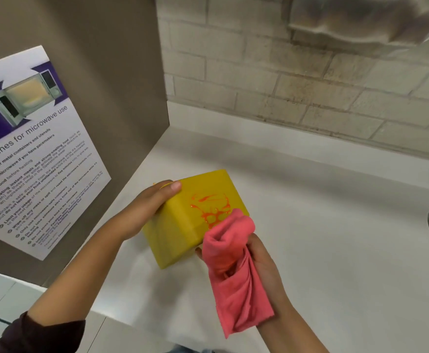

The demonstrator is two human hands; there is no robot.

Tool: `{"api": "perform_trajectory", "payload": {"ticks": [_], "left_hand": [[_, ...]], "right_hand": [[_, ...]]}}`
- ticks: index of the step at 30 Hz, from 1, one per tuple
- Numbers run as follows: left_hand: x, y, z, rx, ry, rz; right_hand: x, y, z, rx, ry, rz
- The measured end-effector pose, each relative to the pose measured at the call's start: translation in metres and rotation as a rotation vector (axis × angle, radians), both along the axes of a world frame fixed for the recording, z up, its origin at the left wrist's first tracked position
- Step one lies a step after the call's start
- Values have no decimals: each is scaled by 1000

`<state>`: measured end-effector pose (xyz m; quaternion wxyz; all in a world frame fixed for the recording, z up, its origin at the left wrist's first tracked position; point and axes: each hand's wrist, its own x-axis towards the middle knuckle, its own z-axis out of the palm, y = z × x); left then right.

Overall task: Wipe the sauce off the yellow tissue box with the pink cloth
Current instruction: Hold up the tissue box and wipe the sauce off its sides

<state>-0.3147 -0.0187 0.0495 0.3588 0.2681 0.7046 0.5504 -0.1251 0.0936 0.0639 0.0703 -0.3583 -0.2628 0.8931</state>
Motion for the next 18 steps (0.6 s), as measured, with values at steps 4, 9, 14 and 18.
{"api": "perform_trajectory", "payload": {"ticks": [4,9,14,18], "left_hand": [[3,-7,-10,112,88,38],[15,-9,-25,254,145,12],[30,-2,-28,300,201,-12],[32,-2,-26,296,199,-20]], "right_hand": [[8,9,15,88,-13,-51],[9,48,40,201,21,-250],[-3,42,34,698,49,-363],[-9,24,21,1136,39,-296]]}}
